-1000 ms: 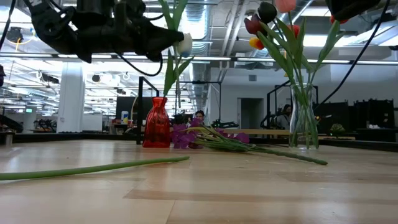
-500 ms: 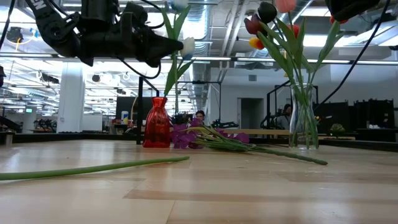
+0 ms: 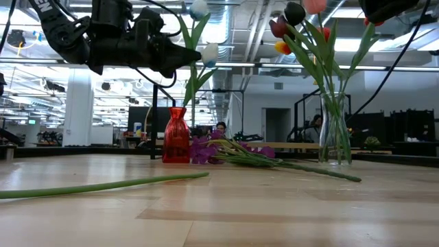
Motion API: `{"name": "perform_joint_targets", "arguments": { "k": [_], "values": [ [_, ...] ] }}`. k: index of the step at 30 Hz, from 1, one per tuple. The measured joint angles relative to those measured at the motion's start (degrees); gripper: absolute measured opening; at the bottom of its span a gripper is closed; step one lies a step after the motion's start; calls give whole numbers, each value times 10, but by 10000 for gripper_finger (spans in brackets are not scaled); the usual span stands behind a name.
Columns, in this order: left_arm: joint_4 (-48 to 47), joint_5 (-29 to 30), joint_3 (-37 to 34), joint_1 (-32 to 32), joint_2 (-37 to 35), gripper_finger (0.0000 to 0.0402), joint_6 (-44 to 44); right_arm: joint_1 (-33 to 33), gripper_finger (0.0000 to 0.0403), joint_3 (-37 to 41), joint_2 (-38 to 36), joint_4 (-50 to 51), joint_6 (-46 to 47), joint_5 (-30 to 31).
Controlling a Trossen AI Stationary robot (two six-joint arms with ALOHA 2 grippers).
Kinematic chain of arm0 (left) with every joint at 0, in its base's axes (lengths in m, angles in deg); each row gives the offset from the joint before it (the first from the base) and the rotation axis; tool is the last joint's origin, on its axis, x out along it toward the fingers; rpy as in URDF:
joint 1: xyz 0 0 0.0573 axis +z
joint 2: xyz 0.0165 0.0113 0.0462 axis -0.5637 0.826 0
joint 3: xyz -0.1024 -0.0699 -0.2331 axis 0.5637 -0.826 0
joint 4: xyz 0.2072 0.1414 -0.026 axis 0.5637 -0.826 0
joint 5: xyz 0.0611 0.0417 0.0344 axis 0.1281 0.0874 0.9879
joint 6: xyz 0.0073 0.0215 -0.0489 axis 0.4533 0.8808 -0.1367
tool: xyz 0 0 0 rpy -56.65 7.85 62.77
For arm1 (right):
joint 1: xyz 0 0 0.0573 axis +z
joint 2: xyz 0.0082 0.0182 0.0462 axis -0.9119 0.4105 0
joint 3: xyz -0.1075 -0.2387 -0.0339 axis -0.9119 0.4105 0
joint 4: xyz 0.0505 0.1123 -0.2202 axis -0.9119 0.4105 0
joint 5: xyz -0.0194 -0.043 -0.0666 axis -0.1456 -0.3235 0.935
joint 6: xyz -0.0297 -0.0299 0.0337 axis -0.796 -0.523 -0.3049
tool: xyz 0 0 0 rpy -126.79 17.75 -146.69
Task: Pick and place flowers into a vace then onto a shelf
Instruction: Put the white flower into the red vase
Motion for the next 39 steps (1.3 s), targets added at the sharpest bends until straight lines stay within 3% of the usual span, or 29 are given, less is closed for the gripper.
{"name": "perform_joint_targets", "arguments": {
  "k": [11, 26, 39],
  "values": [
    [-25, -8, 0, 0, -15, 0, -3, 0, 0, 0, 0, 0, 0, 0],
    [-183, 27, 0, 0, -166, 0, 30, 0, 0, 0, 0, 0, 0, 0],
    [-178, 46, 0, 0, -172, 0, 38, 0, 0, 0, 0, 0, 0, 0]
  ]
}}
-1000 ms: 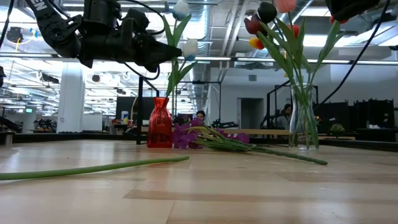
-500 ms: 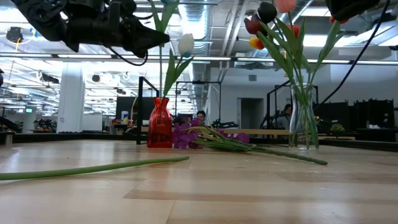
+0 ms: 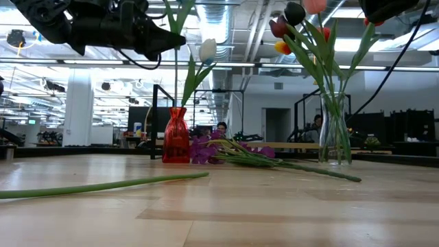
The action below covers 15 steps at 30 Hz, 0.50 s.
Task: Pick and place flowers into a vace then onto a shelf
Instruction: Put the white flower into the red vase
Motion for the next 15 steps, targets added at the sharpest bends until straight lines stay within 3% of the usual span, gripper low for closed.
{"name": "perform_joint_targets", "arguments": {
  "k": [15],
  "values": [
    [8, 23, 0, 3, 0, 0, 15, 0, 0, 0, 0, 0, 0, 0]
  ]
}}
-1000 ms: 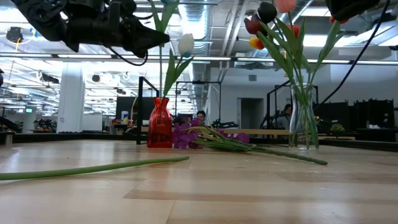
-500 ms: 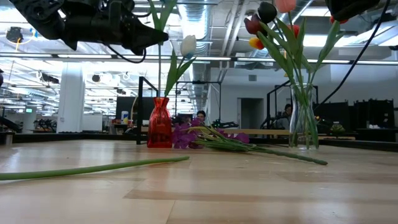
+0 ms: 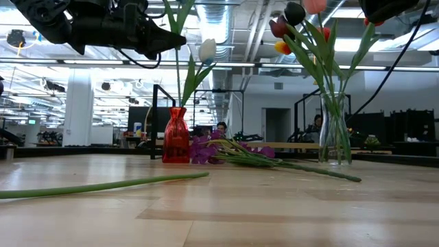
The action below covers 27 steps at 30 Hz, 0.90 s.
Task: Pick and place flowers into a vace then onto a shelf
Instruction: Put the white flower into the red vase
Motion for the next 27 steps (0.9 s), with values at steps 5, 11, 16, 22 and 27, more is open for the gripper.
{"name": "perform_joint_targets", "arguments": {
  "k": [5, 11, 16, 22, 27],
  "values": [
    [-10, 13, 0, 1, 0, 0, 16, 0, 0, 0, 0, 0, 0, 0],
    [-15, 13, 0, 1, 0, 0, 17, 0, 0, 0, 0, 0, 0, 0],
    [-27, 11, 0, 1, 0, 0, 4, 0, 0, 0, 0, 0, 0, 0],
    [-57, 3, 0, -2, -30, 0, -6, 0, 0, 0, 0, 1, 0, 0],
    [-91, 17, 0, -2, -90, 0, -2, 0, 0, 0, 0, 2, 0, 0]
  ]
}}
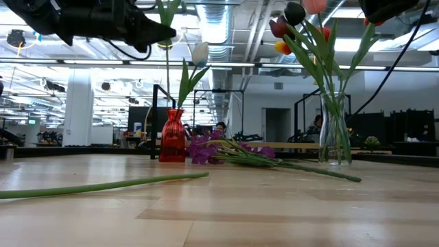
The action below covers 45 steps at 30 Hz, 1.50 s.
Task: Pick and place flowers into a vace then onto a shelf
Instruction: Put the white flower into the red vase
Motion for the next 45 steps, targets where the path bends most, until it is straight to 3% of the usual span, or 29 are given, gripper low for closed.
{"name": "perform_joint_targets", "arguments": {
  "k": [5, 23, 45],
  "values": [
    [-28, 30, 0, 0, -33, 0, 18, 0, 0, 0, 0, 1, 0, 0],
    [-25, 43, 0, 10, -12, 0, 40, -24, 0, 0, 0, 19, 17, -4],
    [81, -11, -42, 43, 0, 0, -4, -24, 0, 0, 0, 19, 16, -4]
  ]
}}
